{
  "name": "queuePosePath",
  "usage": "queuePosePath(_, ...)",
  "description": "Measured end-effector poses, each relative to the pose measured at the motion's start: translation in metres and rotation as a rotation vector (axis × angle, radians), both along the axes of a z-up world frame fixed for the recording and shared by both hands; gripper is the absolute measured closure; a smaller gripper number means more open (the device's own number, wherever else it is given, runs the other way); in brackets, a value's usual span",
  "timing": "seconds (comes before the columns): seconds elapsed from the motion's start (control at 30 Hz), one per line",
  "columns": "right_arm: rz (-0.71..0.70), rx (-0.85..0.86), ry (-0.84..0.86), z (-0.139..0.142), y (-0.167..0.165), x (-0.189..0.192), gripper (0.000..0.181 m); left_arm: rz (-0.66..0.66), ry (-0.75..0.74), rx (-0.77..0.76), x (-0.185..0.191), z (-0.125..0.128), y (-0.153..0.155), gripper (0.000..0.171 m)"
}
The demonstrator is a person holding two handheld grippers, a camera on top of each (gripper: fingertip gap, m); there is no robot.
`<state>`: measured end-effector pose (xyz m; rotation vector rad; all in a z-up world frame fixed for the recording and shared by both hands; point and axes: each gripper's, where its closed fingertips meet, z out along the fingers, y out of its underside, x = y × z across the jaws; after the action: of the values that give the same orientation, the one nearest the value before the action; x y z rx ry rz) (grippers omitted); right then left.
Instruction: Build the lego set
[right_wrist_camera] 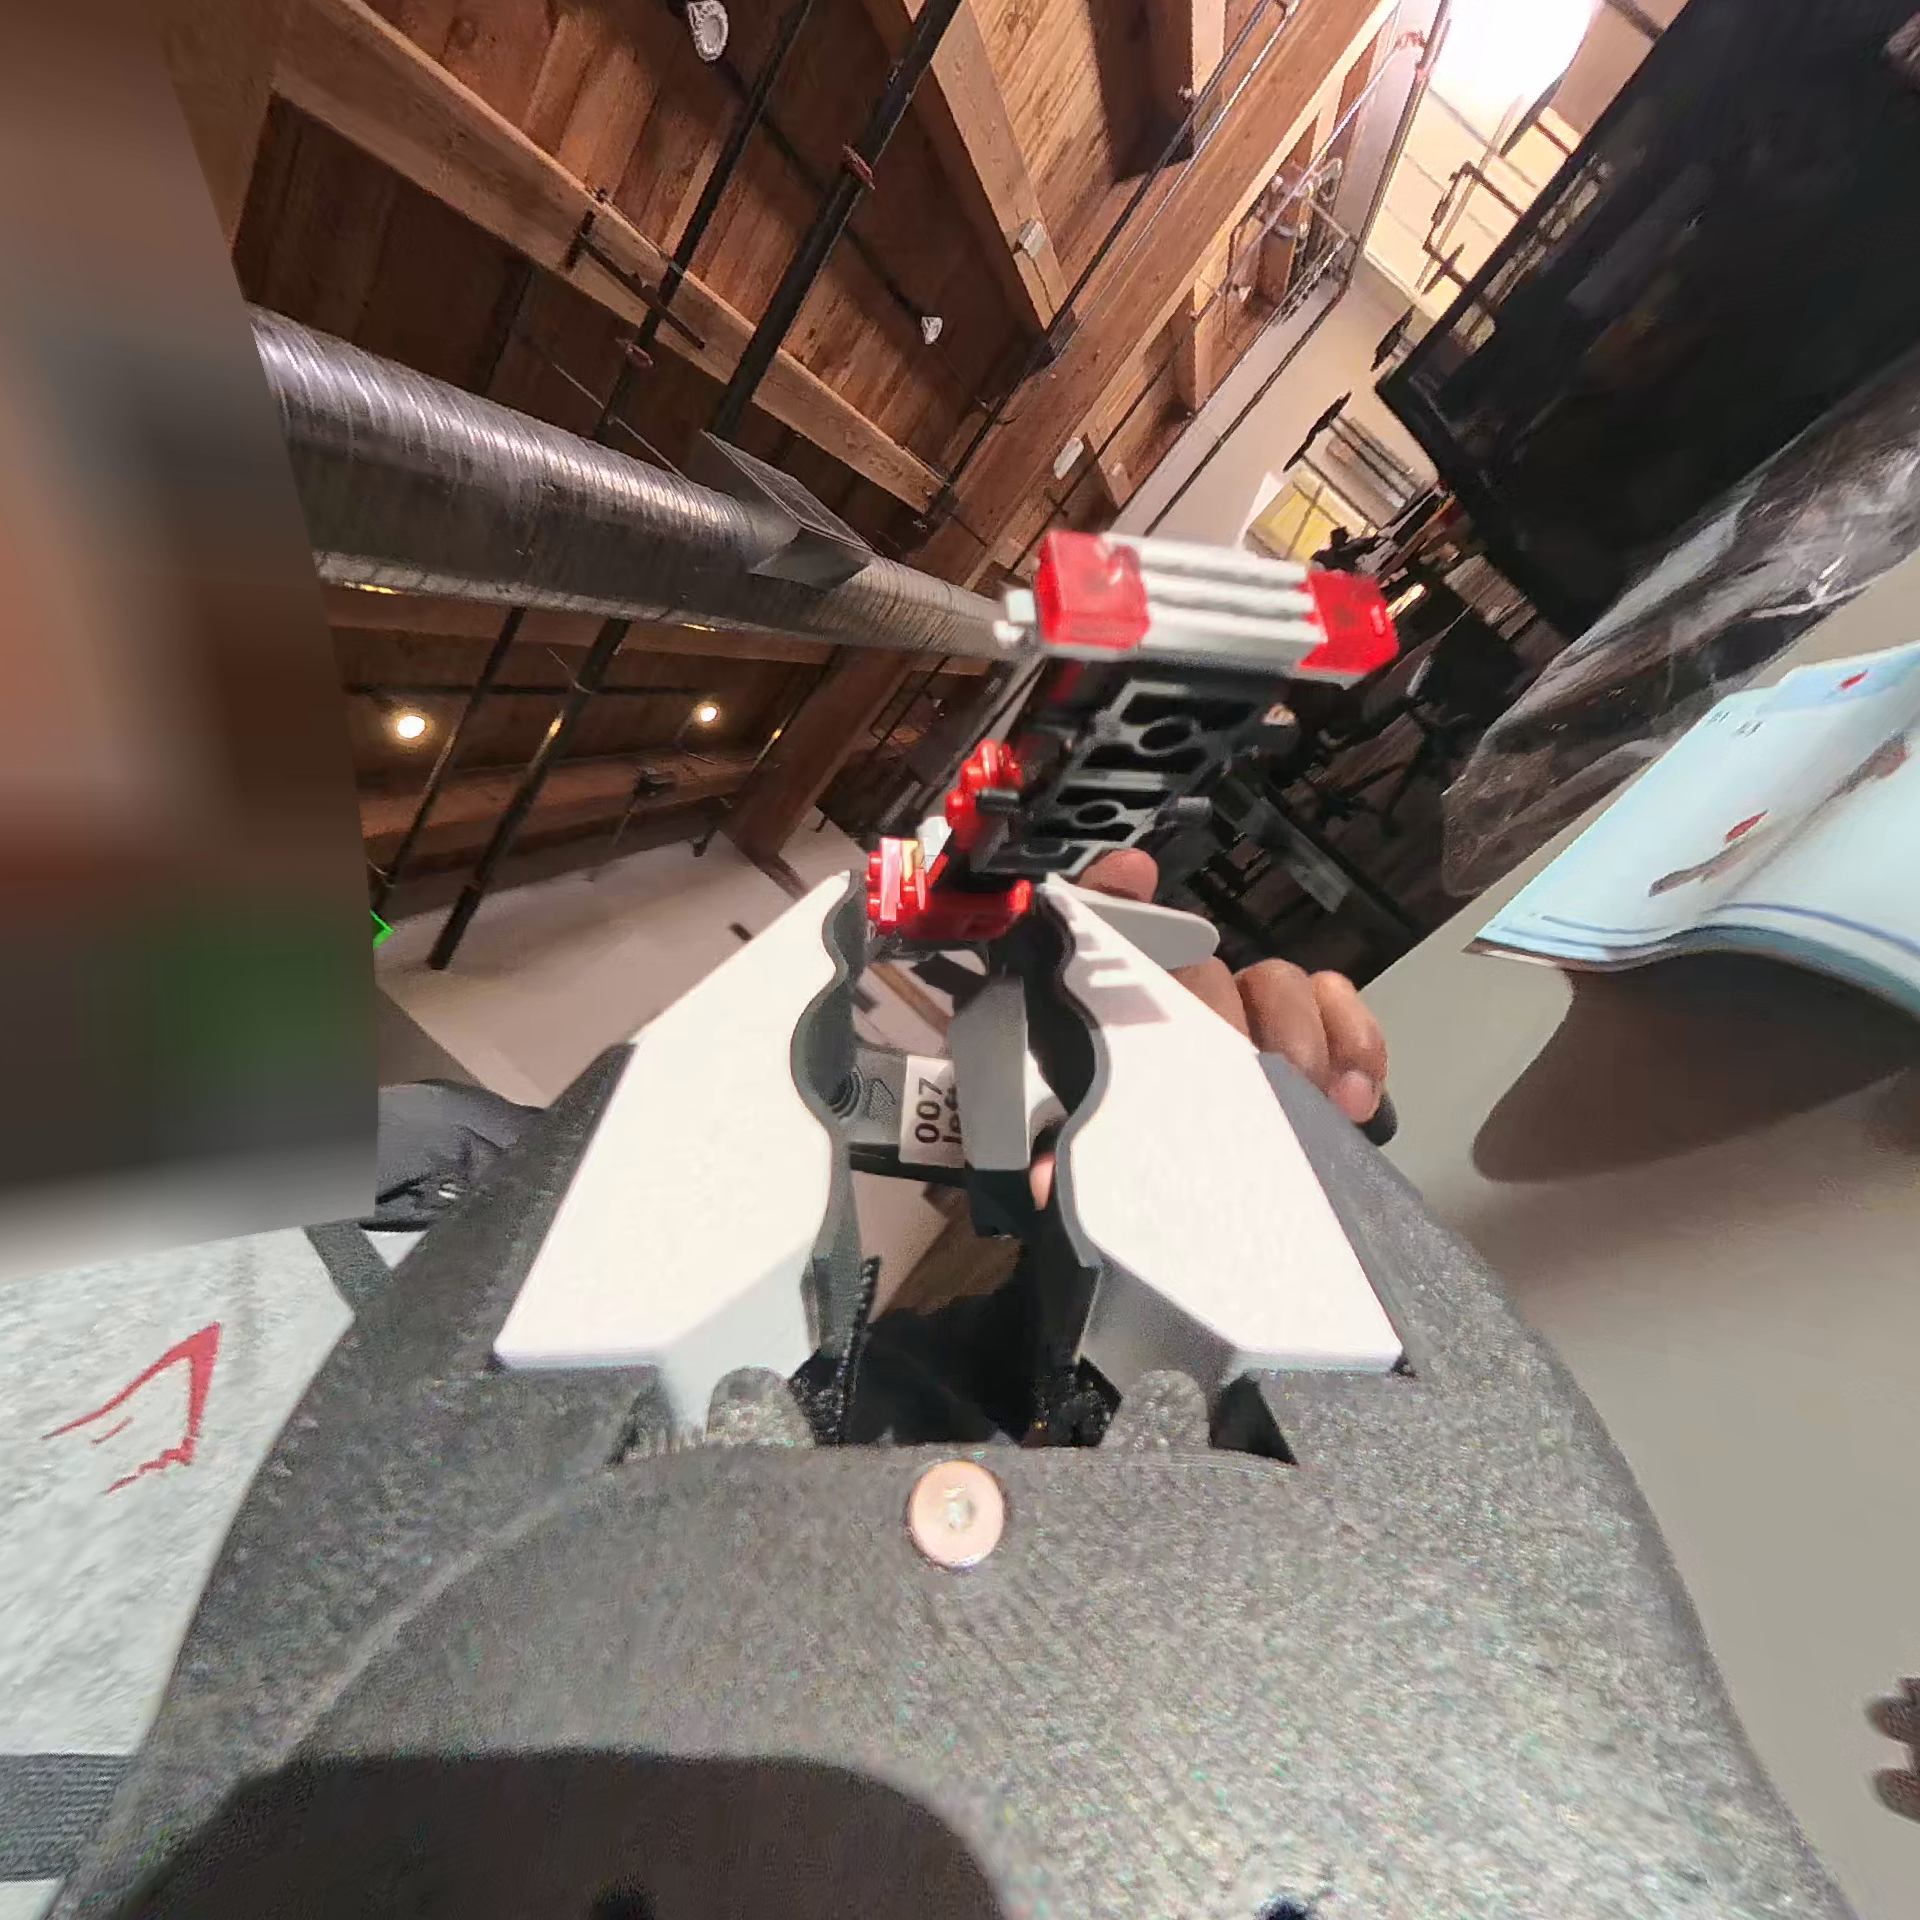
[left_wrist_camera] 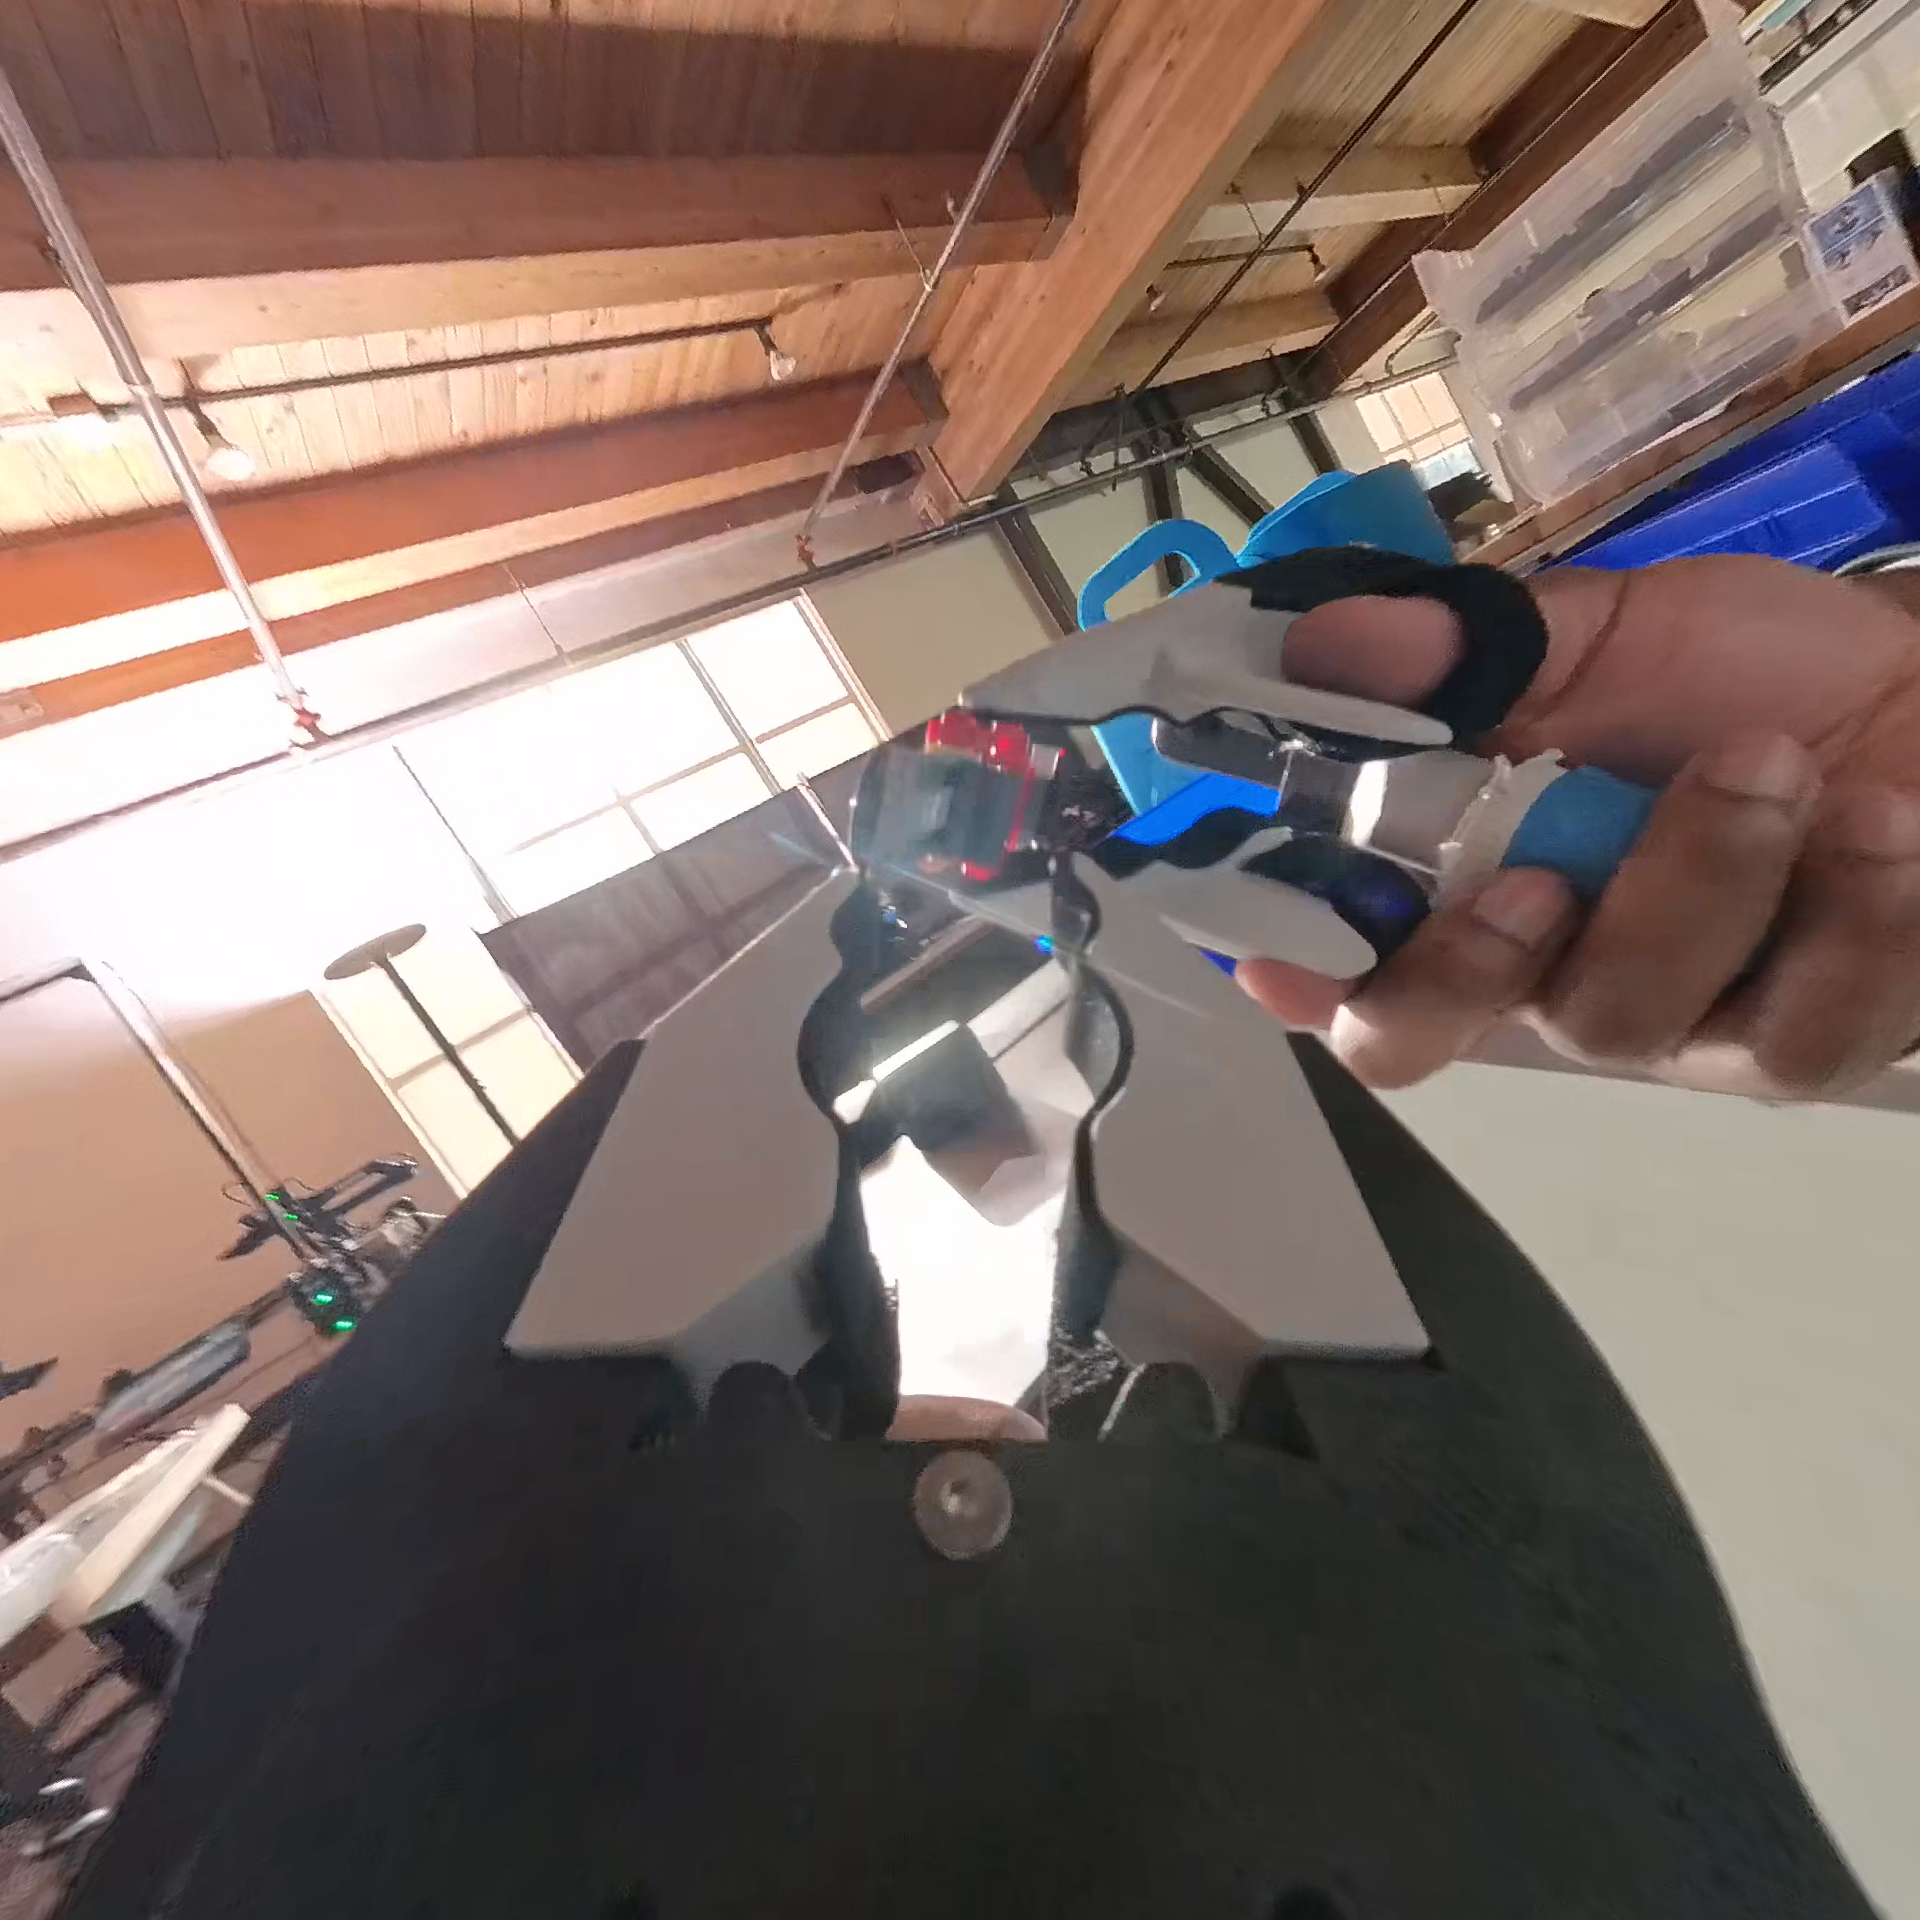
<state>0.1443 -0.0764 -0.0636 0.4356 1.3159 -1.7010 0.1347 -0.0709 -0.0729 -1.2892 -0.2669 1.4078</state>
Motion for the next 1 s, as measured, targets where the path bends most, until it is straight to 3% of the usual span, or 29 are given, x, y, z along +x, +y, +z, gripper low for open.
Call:
queuePosePath(0.2,-0.133,0.074,0.292,-0.002,0.008,-0.012,0.15,-0.256,-0.227,0.112,0.002,-0.016,0.006,0.119)
queuePosePath(0.4,-0.21,0.24,0.725,-0.017,0.015,-0.016,0.15,-0.53,-0.418,0.347,0.01,-0.002,-0.006,0.129)
queuePosePath(0.53,-0.201,0.277,0.929,-0.022,0.016,-0.008,0.149,-0.644,-0.512,0.335,0.013,-0.005,0.008,0.135)
queuePosePath(1.0,-0.153,0.225,1.086,-0.022,0.017,0.013,0.149,-0.746,-0.519,0.284,0.023,-0.015,0.022,0.144)
